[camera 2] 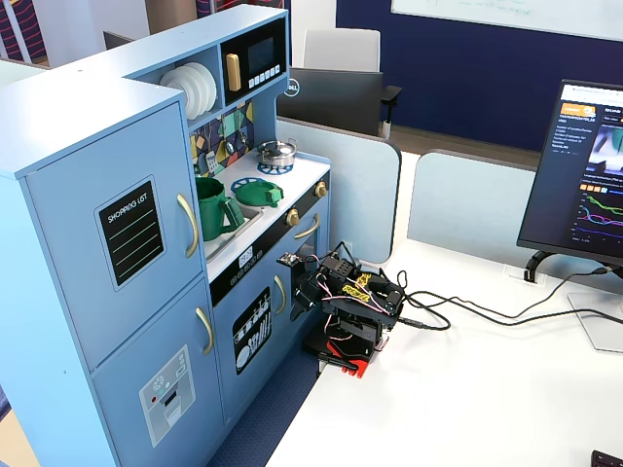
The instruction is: Pick up the lid from the counter and put it on the green recipient
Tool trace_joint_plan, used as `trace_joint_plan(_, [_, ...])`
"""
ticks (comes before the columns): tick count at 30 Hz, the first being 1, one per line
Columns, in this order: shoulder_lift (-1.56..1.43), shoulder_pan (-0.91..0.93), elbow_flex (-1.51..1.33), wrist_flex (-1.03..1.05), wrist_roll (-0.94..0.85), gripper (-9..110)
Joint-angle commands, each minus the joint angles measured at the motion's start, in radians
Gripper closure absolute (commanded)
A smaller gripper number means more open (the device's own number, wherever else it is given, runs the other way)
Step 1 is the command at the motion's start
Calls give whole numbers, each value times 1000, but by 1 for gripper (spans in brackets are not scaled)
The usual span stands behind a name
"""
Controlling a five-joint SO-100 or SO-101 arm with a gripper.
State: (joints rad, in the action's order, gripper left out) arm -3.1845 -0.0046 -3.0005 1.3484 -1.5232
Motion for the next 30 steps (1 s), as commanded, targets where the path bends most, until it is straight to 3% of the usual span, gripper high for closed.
trace_joint_plan(1, [6,77,3,184,-2,101])
trace_joint_plan(12, [6,77,3,176,3,101])
trace_joint_plan(17, [6,155,74,-29,49,101])
trace_joint_plan(20, [58,239,222,-181,-52,101])
trace_joint_plan(23, [141,370,377,-399,-104,92])
trace_joint_plan(26, [207,500,497,-589,-58,71])
trace_joint_plan(30, [290,598,572,-793,-75,60])
